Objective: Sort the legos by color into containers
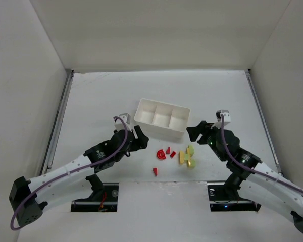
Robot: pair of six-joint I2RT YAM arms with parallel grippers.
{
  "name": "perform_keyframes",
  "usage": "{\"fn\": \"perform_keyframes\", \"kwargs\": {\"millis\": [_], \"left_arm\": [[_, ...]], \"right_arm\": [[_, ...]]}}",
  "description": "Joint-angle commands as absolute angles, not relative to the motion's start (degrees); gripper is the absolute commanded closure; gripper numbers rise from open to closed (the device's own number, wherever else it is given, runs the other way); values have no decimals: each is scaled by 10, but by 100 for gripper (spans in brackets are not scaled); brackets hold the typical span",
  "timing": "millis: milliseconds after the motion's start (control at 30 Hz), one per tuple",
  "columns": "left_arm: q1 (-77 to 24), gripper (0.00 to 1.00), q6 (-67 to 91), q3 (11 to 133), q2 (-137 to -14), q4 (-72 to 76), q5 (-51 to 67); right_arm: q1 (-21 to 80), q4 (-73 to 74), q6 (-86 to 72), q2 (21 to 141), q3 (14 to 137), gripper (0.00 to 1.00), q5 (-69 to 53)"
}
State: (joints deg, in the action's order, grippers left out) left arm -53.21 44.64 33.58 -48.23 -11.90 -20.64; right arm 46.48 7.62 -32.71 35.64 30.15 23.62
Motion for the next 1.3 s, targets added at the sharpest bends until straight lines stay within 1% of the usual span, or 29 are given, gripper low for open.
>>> {"fn": "perform_keyframes", "kwargs": {"millis": [0,67,100,133,167,200,233,267,333,367,433,467,500,567,633,833,900,1033,1100,1267], "left_arm": [[-544,35,437,324,-480,-65,-216],[-560,41,432,313,-489,-34,-216],[-572,47,425,312,-501,-21,-218],[-584,57,418,317,-519,-13,-220],[-599,68,411,326,-540,-9,-221],[-614,78,404,337,-563,-4,-224],[-629,84,397,347,-587,-1,-233],[-643,85,395,358,-612,-1,-243],[-667,83,393,387,-663,-10,-266],[-674,79,395,399,-685,-17,-275],[-687,66,403,412,-718,-20,-293],[-690,61,407,417,-729,-18,-298],[-694,56,409,421,-738,-16,-300],[-694,53,404,430,-752,-5,-294],[-689,52,405,436,-765,-4,-282],[-683,52,431,435,-795,-36,-284],[-678,49,443,432,-803,-38,-280],[-679,48,454,441,-830,-38,-275],[-680,48,459,444,-842,-36,-267],[-680,51,475,447,-876,-36,-250]], "right_arm": [[451,82,-312,371,323,33,266],[442,78,-316,376,321,52,268],[436,76,-318,380,318,63,268],[430,76,-319,384,316,76,268],[425,81,-321,388,314,86,269],[419,86,-324,390,310,91,271],[413,88,-330,392,305,92,273],[405,90,-333,394,300,92,275],[392,91,-335,392,287,89,276],[388,90,-335,389,281,83,276],[385,82,-335,381,266,66,277],[385,77,-335,379,261,60,278],[385,74,-335,377,258,56,277],[385,70,-335,376,256,50,273],[388,69,-335,374,254,46,273],[393,67,-338,364,244,40,272],[397,65,-343,356,239,38,269],[406,57,-347,335,229,30,266],[408,55,-347,329,225,29,265],[411,53,-347,327,221,29,265]]}}
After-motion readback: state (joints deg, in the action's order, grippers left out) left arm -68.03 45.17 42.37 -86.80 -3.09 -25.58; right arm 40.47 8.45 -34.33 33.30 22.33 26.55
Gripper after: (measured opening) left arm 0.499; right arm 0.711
